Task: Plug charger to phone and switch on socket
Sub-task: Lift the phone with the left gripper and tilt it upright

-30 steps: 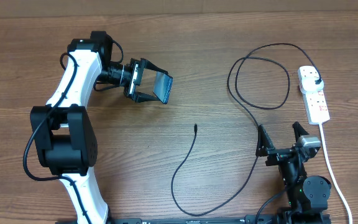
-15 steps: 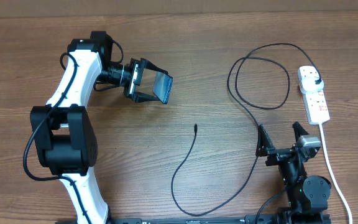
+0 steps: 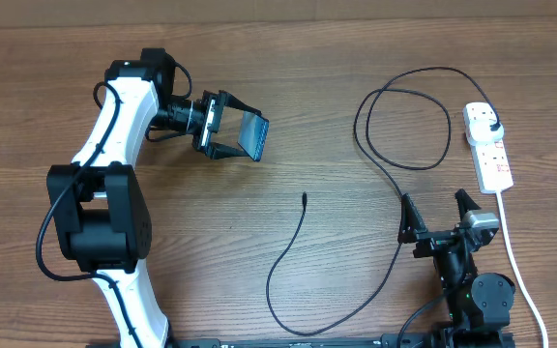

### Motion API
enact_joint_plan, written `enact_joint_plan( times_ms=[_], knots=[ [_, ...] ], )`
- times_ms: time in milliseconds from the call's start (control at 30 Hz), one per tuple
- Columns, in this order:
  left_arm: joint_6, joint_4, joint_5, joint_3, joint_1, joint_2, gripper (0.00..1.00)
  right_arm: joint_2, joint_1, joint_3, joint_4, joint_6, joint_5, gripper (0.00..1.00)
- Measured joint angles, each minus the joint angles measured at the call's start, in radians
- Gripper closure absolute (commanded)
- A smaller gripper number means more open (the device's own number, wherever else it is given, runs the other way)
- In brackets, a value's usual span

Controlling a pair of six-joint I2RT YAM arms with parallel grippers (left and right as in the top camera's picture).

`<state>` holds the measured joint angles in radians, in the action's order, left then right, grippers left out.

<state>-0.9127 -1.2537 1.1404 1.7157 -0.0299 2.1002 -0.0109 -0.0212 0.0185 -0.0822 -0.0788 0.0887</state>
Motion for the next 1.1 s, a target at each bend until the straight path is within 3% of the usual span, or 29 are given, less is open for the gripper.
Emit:
enact_joint_plan(
  times_ms=[1100],
  knots=[
    [0.0, -0.003, -0.015, 0.0, 0.0, 0.0, 0.96, 0.0, 0.0, 0.0, 0.0, 0.0, 0.0, 0.0]
  ],
)
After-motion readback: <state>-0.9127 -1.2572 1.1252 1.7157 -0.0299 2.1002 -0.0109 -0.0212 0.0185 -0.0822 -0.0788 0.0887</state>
